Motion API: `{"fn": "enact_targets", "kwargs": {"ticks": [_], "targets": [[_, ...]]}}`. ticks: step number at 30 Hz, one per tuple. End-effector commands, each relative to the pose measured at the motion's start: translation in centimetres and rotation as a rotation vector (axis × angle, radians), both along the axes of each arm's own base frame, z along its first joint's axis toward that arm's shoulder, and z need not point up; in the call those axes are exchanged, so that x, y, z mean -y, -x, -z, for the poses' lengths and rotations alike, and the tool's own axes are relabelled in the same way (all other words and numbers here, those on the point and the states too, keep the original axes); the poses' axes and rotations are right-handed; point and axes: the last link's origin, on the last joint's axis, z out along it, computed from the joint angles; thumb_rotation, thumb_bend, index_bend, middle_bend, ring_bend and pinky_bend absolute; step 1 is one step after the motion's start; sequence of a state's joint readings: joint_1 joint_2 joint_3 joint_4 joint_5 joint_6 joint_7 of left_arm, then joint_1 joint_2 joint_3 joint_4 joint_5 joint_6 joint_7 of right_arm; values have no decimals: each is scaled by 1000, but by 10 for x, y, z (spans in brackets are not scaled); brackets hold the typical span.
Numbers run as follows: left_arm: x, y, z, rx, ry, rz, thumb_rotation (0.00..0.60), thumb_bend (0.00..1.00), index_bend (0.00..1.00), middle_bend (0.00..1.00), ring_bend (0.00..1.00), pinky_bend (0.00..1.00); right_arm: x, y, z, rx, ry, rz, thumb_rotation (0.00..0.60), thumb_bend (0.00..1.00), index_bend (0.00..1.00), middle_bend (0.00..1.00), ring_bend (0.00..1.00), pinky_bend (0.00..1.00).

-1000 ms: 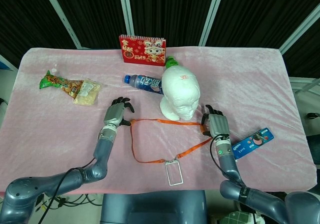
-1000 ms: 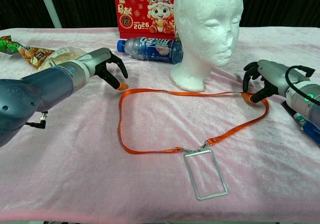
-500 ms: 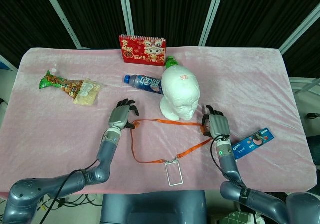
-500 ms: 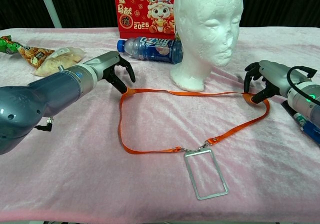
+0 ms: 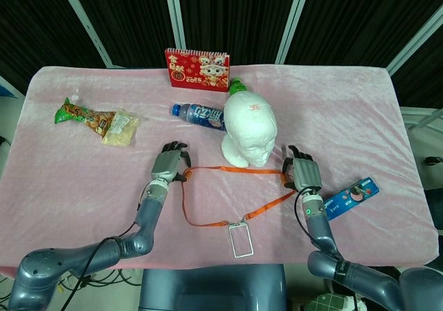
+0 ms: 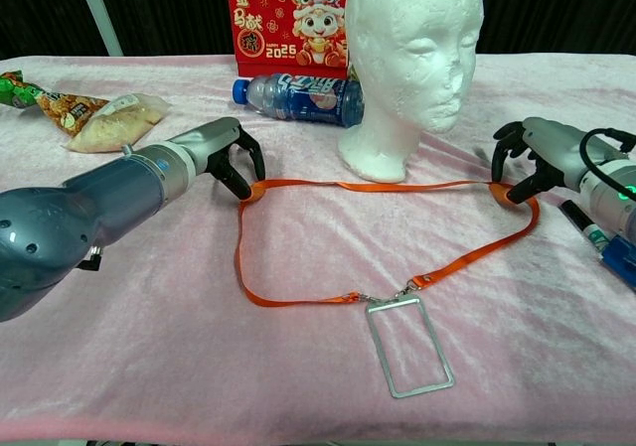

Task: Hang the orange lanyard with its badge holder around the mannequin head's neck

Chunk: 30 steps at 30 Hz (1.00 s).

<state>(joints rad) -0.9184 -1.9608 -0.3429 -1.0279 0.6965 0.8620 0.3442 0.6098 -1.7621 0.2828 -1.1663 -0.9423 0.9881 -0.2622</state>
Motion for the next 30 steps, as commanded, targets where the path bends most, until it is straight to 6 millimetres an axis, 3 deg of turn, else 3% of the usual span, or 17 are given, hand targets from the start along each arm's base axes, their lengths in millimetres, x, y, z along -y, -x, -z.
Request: {"fn": "enact_targets", "kwargs": {"ticks": [1,13,21,30], "targets": [[0,0,1,-2,1,1,600,357,548,150,0,0,0,0,0,2,2,0,600,453,661,122,211,188],[1,0,3,-23,9,11,600,478,590,166,0,0,-1,1,-1,3,1,1,600,453,661,122,211,188],[4,-5,1,40,15,-6,600,483,590,167,0,0,-2,-1,-4,8,1,-6,600,452,661,122,211,187],[18,-17,-18,157,27,43,600,483,591,169,0,0,-7,-9,-9,51,2,-18,600,453,661,126,213,188]]}}
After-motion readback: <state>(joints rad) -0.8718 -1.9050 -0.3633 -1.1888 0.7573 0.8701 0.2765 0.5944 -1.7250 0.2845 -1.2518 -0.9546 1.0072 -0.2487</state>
